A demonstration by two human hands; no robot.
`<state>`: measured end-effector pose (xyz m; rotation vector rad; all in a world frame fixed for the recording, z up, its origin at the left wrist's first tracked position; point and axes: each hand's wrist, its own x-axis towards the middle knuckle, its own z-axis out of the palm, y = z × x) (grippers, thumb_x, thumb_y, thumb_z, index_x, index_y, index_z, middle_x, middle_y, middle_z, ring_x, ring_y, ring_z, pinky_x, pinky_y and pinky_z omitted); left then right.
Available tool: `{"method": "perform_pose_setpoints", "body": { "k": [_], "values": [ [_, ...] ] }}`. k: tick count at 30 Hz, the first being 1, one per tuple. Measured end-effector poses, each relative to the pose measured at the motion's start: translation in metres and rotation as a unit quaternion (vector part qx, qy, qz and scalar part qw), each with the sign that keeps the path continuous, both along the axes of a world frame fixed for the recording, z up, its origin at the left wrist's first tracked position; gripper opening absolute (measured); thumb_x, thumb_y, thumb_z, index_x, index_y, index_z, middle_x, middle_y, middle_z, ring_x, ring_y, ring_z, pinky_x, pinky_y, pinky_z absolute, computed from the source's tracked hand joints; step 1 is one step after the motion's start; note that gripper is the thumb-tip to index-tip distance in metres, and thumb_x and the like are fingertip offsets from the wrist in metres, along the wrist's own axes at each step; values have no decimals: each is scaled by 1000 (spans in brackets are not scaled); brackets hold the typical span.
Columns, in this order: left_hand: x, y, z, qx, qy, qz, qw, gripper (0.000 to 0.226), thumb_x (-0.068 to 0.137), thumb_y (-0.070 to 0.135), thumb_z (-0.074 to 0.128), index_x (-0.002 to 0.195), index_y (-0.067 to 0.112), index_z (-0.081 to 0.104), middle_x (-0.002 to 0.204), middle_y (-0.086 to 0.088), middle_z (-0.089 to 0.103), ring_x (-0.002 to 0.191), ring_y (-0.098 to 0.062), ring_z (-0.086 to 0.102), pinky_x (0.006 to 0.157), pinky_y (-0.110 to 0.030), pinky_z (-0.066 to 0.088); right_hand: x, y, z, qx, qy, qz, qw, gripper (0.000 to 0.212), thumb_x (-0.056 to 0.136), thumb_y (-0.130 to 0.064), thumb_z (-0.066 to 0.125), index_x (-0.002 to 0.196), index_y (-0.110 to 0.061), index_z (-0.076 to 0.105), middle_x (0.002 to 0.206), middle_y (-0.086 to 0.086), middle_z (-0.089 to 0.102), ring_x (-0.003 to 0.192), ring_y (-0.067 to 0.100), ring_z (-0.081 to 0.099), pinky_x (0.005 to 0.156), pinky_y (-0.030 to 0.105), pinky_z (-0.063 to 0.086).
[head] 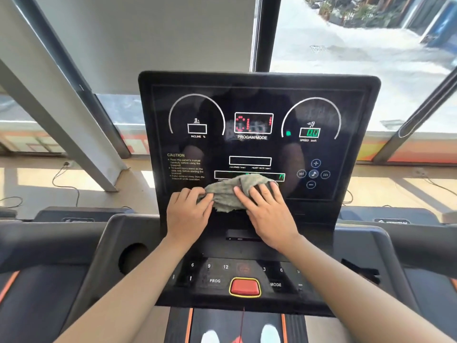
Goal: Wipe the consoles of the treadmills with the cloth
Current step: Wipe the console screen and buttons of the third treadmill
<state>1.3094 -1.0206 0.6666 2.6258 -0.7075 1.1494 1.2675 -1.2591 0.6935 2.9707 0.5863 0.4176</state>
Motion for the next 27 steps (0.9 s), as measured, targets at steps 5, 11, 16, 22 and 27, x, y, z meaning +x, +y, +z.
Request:
{"method": "perform_pose_setpoints", "body": {
  "k": [5,11,16,22,27],
  "values": [
    [5,7,7,4,12,12,1000,15,95,20,66,105,18,77,111,-2,70,92,-28,59,75,-40,42,5,4,9,8,-6,-3,1000,68,100,-44,46,159,-26,18,147,5,42,137,34,34,122,56,12],
    [45,-1,77,-65,-16,6,998,19,101,13,61,111,7,75,111,-12,65,93,-29,49,76,-37,45,51,20,61,31,-94,-37,994,72,100,-37,50,160,-20,14,147,11,38,140,37,30,120,59,14],
    [79,6,117,-72,-6,-20,997,21,102,7,57,117,-3,68,106,-15,61,92,-31,57,67,-39,55,90,25,107,13,-140,-25,990,69,101,-41,47,159,-19,18,151,13,36,143,37,30,121,58,14],
    [104,21,154,-90,-33,15,995,28,99,8,56,124,-2,66,115,-18,62,99,-32,58,80,-38,56,125,37,149,-6,-152,35,988,75,97,-44,49,159,-19,16,156,12,36,148,35,24,124,54,8],
    [99,25,149,-126,-9,50,991,50,94,37,65,128,0,64,127,-15,59,111,-28,55,96,-29,46,134,53,152,-36,-140,48,988,73,100,-47,40,160,-20,10,159,11,32,151,34,20,123,54,6]
  ]
}}
